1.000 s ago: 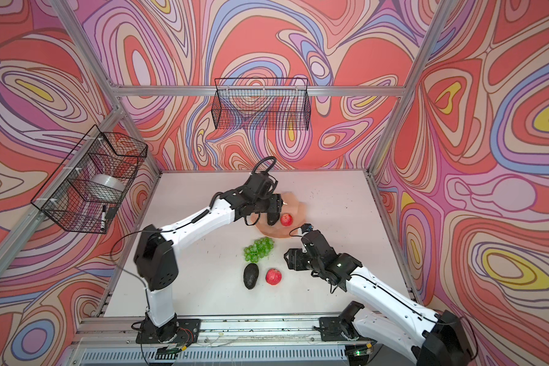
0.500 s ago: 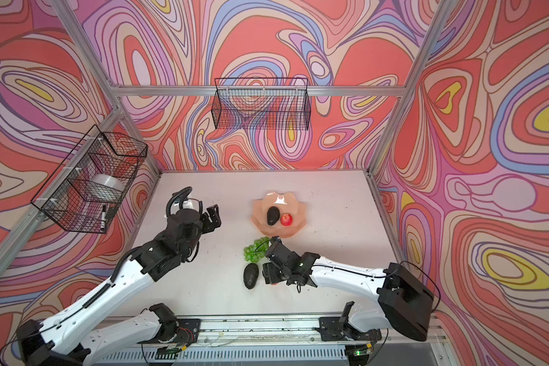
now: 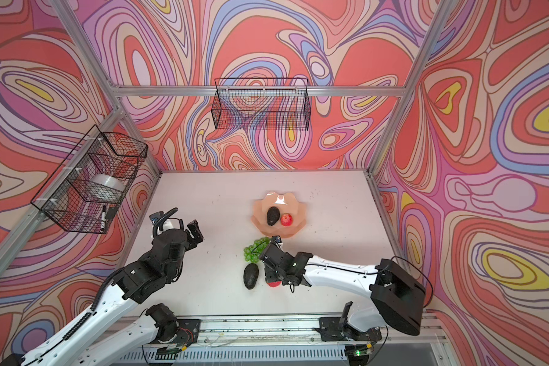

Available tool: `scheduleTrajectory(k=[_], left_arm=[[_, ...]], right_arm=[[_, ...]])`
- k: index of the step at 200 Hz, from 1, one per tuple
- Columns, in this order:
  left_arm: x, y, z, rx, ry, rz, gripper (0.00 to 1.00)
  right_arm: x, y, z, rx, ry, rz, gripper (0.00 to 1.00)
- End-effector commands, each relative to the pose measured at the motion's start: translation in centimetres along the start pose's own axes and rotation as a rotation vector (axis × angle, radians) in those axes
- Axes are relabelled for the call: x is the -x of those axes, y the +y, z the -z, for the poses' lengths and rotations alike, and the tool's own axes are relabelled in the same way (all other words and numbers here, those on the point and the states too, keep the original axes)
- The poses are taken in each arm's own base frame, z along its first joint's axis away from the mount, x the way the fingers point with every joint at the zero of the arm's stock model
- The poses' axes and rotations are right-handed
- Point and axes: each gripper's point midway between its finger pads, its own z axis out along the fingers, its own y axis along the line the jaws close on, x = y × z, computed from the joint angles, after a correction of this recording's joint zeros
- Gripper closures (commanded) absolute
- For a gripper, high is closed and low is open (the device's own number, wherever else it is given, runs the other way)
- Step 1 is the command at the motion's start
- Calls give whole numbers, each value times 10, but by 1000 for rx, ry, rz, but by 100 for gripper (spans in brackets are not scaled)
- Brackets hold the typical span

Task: Place and organize the fake fruits in the fruit bowl
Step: 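Grasp the other red apple with the right gripper while the left gripper withdraws, then place the red apple into the bowl with the right gripper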

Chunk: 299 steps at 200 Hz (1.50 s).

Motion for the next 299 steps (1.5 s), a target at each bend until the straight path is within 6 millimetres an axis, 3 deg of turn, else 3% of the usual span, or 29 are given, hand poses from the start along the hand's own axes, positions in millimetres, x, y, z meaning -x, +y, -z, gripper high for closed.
scheduleTrajectory(k=[1, 14, 29, 75, 121, 148, 173, 202, 237, 265, 299], left_arm=[[-9, 10, -2, 38, 21, 6, 6], [-10, 9, -3, 35, 26, 7, 6], [-11, 9, -4, 33, 31, 5, 5], [-13, 11, -4, 36, 35, 3, 5], [-15, 14, -3, 41, 32, 8, 4], [-15, 16, -3, 46, 33, 5, 4], [-16, 19, -3, 53, 30, 0, 4], [-21, 21, -4, 56, 42, -8, 4], [-33, 27, -2, 59, 89, -19, 4], [-38, 33, 3, 60, 116, -7, 4], [-44, 34, 6, 36, 134, 7, 4]], right_arm=[[13, -2, 16, -25, -44, 7, 45], [9, 1, 15, -12, -21, 17, 31], [1, 5, 10, 15, 11, 11, 21], [-29, 15, -5, 14, 79, 10, 15], [-48, 19, -26, -26, 123, 13, 19], [-42, 15, -26, -54, 91, 8, 36], [-32, 8, -11, -88, 48, 16, 46], [6, -9, 21, -135, -50, 26, 49], [102, -47, 49, -115, -219, -42, 51], [172, -73, 40, -132, -284, -53, 52], [231, -89, 9, -132, -303, -38, 52]])
